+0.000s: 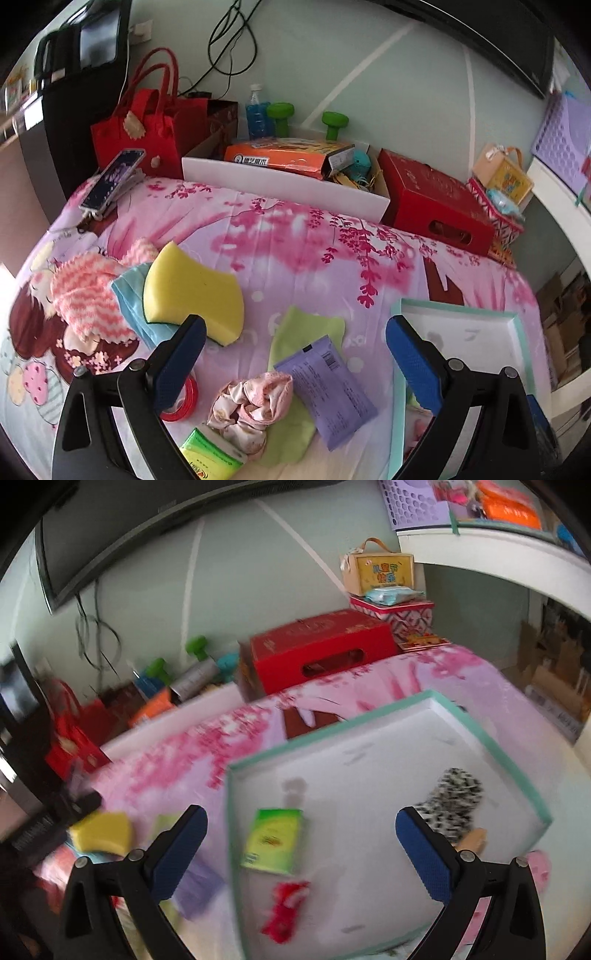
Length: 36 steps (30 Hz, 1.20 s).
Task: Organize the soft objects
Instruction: 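Withdraw both tools from the tray toward the remaining items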
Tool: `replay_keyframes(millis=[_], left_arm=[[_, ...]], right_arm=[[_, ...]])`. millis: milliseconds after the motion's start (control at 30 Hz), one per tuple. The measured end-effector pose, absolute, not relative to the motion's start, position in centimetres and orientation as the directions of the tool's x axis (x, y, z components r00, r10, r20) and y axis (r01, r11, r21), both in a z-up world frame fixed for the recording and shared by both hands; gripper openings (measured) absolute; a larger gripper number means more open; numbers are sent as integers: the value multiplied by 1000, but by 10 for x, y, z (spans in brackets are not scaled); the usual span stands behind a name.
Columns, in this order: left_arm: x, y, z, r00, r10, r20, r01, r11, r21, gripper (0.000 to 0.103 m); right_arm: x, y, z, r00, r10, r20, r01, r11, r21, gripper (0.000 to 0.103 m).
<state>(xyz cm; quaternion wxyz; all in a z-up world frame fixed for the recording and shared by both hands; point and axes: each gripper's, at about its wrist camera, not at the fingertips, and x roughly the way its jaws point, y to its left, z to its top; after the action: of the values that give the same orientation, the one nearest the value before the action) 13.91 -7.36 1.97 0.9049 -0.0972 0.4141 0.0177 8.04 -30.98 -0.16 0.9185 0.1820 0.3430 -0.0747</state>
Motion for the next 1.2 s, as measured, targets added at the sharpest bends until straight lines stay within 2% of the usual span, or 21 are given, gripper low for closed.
replay_keyframes(millis=[133, 200, 333, 600, 900, 1033, 1200], left_arm=[[141, -60, 15, 651, -70, -756, -125, 972, -197, 98], [141, -50, 16, 659, -67, -749, -137, 969, -207, 98], [137, -26, 24, 693, 3, -721, -181, 969, -170, 98], [132, 19, 21, 624, 20, -781, -228, 961, -157, 98], [118, 33, 3, 554, -95, -827, -217, 943, -253, 98], [109, 35, -9, 517, -62, -854, -229, 951, -208, 98], [100, 35, -26, 451, -65, -890, -233, 954, -187, 98]], right_arm=[[82, -296, 4, 767, -35, -640, 246, 938, 244, 103], [83, -291, 4, 775, -7, -632, 230, 934, 272, 103], [86, -280, 6, 775, 24, -632, 202, 937, 283, 103], [100, -226, 15, 727, 68, -684, 72, 982, 174, 103], [107, -187, -9, 619, 74, -782, 11, 995, 103, 103], [109, -178, -23, 590, 48, -806, -3, 998, 57, 103], [114, -171, -35, 568, 68, -820, -55, 998, 45, 90]])
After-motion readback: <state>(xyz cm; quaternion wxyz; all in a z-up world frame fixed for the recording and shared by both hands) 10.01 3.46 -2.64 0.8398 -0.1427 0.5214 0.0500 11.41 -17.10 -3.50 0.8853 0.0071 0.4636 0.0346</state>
